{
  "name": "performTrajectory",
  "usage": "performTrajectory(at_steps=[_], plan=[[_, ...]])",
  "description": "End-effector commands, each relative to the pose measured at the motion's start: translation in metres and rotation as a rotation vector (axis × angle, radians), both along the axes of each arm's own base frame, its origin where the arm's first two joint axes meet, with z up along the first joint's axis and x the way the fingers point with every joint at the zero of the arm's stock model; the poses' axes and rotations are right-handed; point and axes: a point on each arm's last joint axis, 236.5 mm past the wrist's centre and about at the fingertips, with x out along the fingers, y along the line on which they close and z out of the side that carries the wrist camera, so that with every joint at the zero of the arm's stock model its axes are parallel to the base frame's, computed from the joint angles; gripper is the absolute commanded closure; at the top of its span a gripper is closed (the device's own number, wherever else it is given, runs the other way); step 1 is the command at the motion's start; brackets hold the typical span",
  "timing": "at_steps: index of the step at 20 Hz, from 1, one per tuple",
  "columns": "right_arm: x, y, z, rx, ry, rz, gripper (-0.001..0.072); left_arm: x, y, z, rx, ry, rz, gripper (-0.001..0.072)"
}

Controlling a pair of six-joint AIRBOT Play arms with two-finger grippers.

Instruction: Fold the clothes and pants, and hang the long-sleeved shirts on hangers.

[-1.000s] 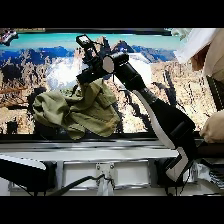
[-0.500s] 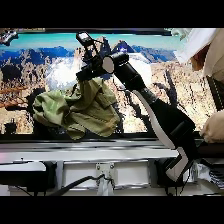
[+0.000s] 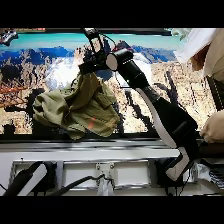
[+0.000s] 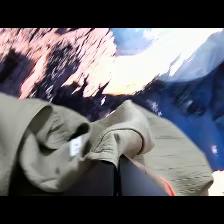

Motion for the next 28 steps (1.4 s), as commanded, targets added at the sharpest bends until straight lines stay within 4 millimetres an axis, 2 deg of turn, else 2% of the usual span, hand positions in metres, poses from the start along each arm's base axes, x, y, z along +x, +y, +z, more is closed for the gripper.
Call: performTrajectory(at_steps=[1,4,7,9,11,15,19,21,25,28], plan=[[0.009,-0.012,0.012,0.013,-0.02,-0.03,0.0685,-0.065,-0.069,-0.031,0.002,0.043,-0.158,0.0699],[0.008,-0.019,0.015,0.007,-0.013,-0.034,0.0685,-0.107,-0.086,-0.042,0.045,0.015,-0.182,0.0699],[0.007,-0.019,0.016,0.006,-0.013,-0.033,0.0685,-0.147,-0.113,-0.058,0.146,0.053,-0.326,0.0699],[0.007,-0.018,0.017,0.01,-0.01,-0.032,0.0685,-0.163,-0.126,-0.056,0.211,0.033,-0.401,0.0699],[0.005,-0.017,0.017,0.018,-0.001,-0.028,0.0685,-0.164,-0.136,-0.054,0.213,0.017,-0.444,0.0699],[0.001,-0.016,0.014,0.018,0.018,-0.022,0.0684,-0.148,-0.168,-0.05,0.097,-0.01,-0.571,0.07],[-0.001,-0.017,0.012,0.011,0.027,-0.019,0.0684,-0.114,-0.161,-0.048,0.072,-0.047,-0.527,0.07],[0.0,-0.016,0.013,0.012,0.025,-0.019,0.0684,-0.108,-0.168,-0.051,0.031,-0.038,-0.56,0.07],[0.0,-0.016,0.012,0.011,0.024,-0.017,0.0685,-0.095,-0.171,-0.068,0.013,0.013,-0.587,0.0699],[0.002,-0.017,0.014,0.009,0.009,-0.016,0.0685,-0.097,-0.184,-0.083,-0.052,0.081,-0.65,0.07]])
